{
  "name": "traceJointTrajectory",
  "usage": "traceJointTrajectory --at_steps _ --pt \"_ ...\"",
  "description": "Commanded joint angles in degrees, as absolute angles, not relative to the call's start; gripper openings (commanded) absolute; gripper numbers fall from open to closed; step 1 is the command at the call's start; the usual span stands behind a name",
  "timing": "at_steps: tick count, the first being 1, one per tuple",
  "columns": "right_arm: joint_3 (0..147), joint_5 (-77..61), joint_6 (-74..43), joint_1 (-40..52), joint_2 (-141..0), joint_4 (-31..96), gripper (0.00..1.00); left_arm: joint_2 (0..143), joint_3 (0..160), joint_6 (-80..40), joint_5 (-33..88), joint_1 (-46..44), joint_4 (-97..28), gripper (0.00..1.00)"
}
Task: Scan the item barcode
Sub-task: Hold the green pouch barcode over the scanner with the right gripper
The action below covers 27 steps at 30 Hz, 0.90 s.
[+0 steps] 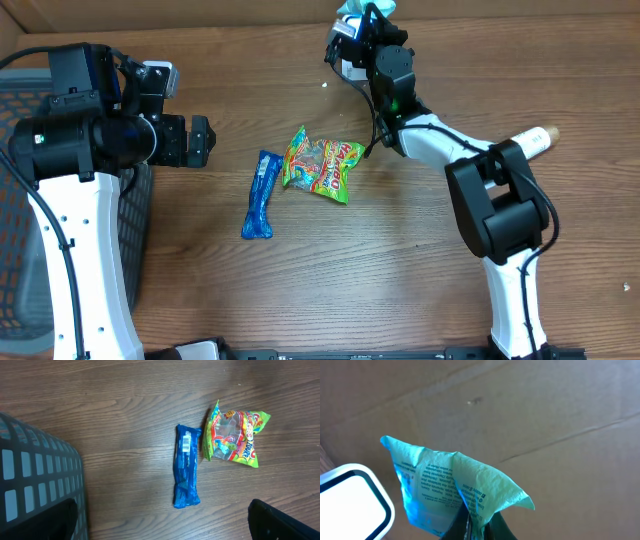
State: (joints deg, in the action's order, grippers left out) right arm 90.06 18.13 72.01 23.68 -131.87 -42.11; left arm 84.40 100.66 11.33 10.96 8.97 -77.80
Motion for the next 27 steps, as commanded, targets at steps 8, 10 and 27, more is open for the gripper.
traceJointTrajectory --at_steps 8,10,27 --pt "98.74 15.33 71.85 21.21 -133.71 -35.59 0.04 84.44 101.01 11.60 11.44 8.97 -77.73 1.00" --pt "98.74 15.31 71.88 20.86 -133.75 -34.92 0.04 84.44 101.01 11.60 11.44 8.97 -77.71 1.00" --pt "98.74 15.68 85.95 20.14 -136.44 -32.42 0.04 84.47 101.01 11.60 11.44 8.97 -77.73 1.00"
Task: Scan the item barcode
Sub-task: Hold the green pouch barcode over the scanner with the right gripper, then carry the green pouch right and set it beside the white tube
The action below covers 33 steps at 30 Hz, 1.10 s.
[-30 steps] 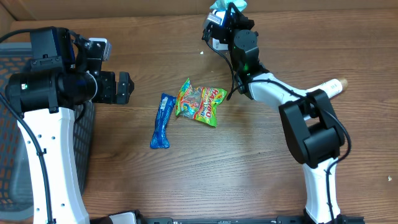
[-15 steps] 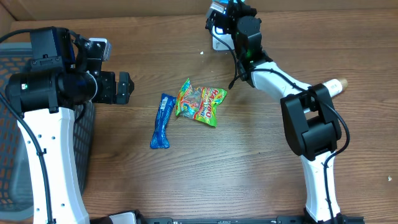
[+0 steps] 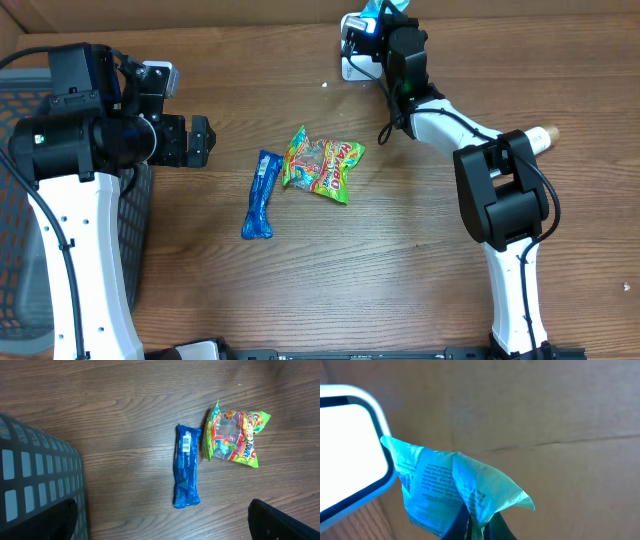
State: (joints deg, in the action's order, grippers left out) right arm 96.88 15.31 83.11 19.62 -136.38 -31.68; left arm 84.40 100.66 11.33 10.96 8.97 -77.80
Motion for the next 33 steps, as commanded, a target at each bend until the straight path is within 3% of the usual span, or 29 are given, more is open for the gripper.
traceJointTrajectory --at_steps 1,33 --pt "98.74 15.90 86.87 20.25 -136.44 -32.42 0.04 84.47 101.01 11.60 11.44 8.97 -77.73 1.00" --pt "98.72 18.57 92.99 22.81 -136.44 -35.90 0.04 84.49 101.01 11.60 11.44 8.97 -77.73 1.00"
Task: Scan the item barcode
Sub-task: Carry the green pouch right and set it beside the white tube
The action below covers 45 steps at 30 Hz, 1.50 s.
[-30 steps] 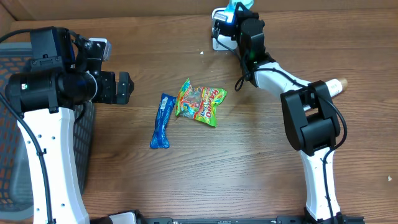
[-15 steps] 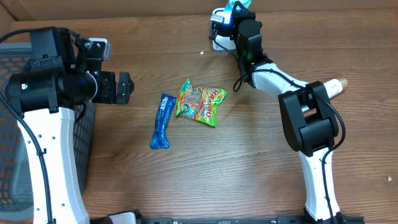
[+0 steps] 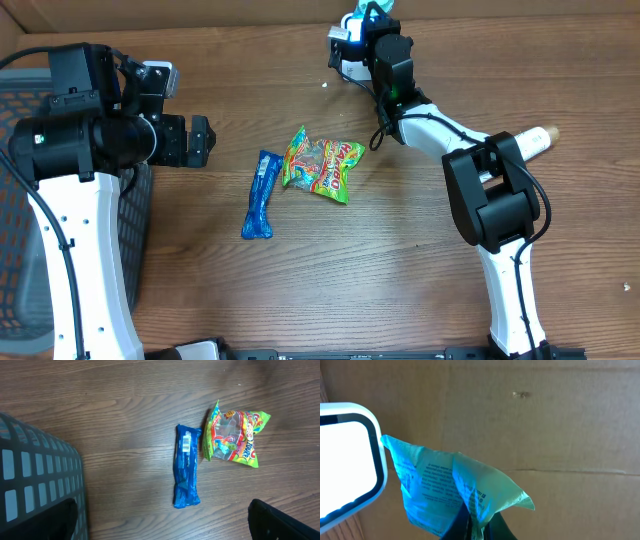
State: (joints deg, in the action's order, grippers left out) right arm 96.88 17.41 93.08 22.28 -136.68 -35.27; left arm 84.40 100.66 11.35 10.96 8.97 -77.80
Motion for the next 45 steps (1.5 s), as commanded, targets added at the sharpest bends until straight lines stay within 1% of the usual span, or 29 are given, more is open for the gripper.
traceJointTrajectory --at_steps 1,6,11,15,18,21,23,25,27,31,34,37,40,45 --pt "98.70 18.63 92.77 22.87 -136.44 -35.92 0.04 84.49 101.01 11.60 11.44 8.97 -77.73 1.00" --pt "98.70 19.44 87.29 23.29 -135.87 -35.92 0.04 84.49 101.01 11.60 11.44 8.97 -77.73 1.00" --pt "98.70 19.86 74.43 24.32 -131.68 -35.38 0.04 84.49 101.01 11.60 11.44 8.97 -77.73 1.00" --pt "98.72 24.56 67.75 25.63 -125.58 -27.40 0.04 84.49 101.01 11.60 11.44 8.97 -77.73 1.00" --pt "98.72 27.59 57.39 27.09 -119.09 -13.30 0.04 84.49 101.01 11.60 11.44 8.97 -77.73 1.00" --pt "98.72 24.93 38.11 27.75 -111.70 4.19 0.04 84.49 101.01 11.60 11.44 8.97 -77.73 1.00" --pt "98.72 18.87 26.20 27.35 -106.80 15.27 0.04 84.49 101.01 11.60 11.44 8.97 -77.73 1.00" --pt "98.72 11.29 18.22 25.91 -102.63 24.43 0.04 84.49 101.01 11.60 11.44 8.97 -77.73 1.00" --pt "98.72 3.53 13.50 23.49 -98.89 32.75 0.04 84.49 101.01 11.60 11.44 8.97 -77.73 1.00" --pt "98.72 -9.80 11.97 16.93 -93.76 48.07 0.04 84.49 101.01 11.60 11.44 8.97 -77.73 1.00" --pt "98.70 -11.64 12.03 10.50 -92.77 59.24 0.04 84.49 101.01 11.60 11.44 8.97 -77.73 1.00" --pt "98.08 -11.62 13.28 4.14 -93.47 66.59 0.04 84.51 101.01 11.60 11.44 8.97 -77.73 1.00" --pt "95.46 -11.68 13.65 -2.39 -94.32 70.35 0.04 84.51 101.01 11.60 11.44 8.97 -77.73 1.00" --pt "87.96 -11.64 11.92 -10.04 -94.37 69.36 0.04 84.51 101.01 11.60 11.44 8.97 -77.73 1.00"
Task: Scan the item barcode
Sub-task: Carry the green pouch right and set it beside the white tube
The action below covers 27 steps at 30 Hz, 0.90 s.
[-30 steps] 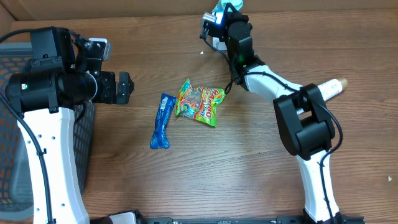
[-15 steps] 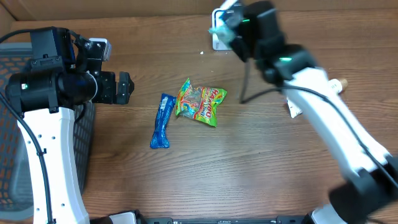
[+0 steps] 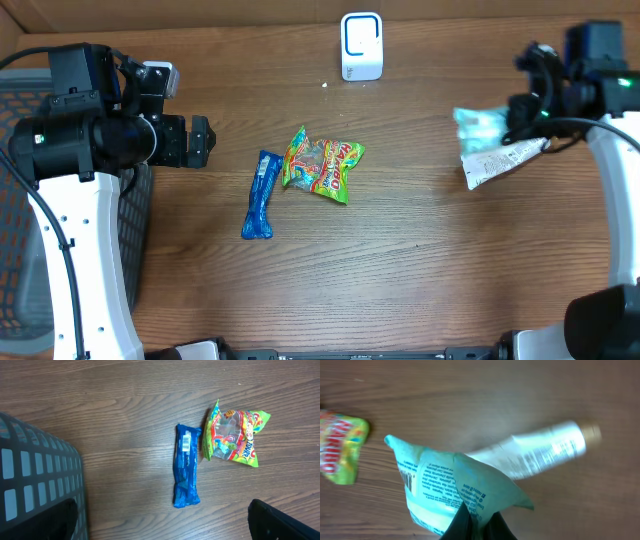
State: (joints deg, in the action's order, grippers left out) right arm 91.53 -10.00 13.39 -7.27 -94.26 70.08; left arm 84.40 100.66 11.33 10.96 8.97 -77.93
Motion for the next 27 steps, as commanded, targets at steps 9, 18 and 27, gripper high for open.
traceJointTrajectory --at_steps 9,18,27 --pt "70.43 -11.49 11.70 -14.00 -94.39 55.77 0.04 84.53 101.01 11.60 11.44 8.97 -77.73 1.00" --pt "59.18 -8.86 8.60 -13.98 -94.43 42.54 0.24 84.53 101.01 11.60 11.44 8.97 -77.73 1.00" --pt "72.16 -25.23 4.43 -13.58 -94.41 43.22 0.80 84.53 101.01 11.60 11.44 8.97 -77.73 1.00"
